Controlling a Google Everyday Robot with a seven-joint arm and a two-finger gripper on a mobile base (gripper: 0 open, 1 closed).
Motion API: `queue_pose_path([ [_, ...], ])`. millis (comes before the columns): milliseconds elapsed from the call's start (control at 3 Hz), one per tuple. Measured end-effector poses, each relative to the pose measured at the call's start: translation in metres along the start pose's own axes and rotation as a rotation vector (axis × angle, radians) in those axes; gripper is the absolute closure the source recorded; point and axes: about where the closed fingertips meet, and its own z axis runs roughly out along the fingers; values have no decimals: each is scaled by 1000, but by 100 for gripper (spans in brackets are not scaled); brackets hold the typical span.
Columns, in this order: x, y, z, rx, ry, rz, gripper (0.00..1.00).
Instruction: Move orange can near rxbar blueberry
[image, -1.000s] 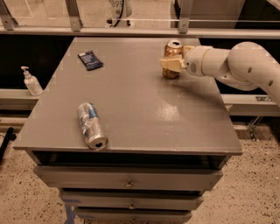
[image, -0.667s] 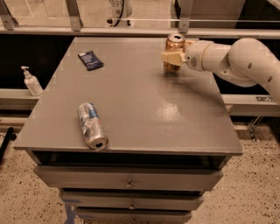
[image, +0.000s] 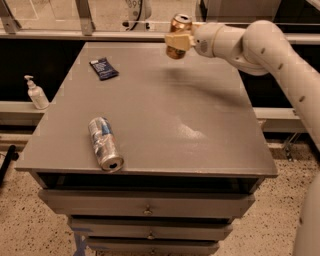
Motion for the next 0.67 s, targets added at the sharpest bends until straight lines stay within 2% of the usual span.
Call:
queue_pose_path([
  [333,-17,46,30,-176,-14,30,100],
  [667,-17,46,30,-177,-14,30,100],
])
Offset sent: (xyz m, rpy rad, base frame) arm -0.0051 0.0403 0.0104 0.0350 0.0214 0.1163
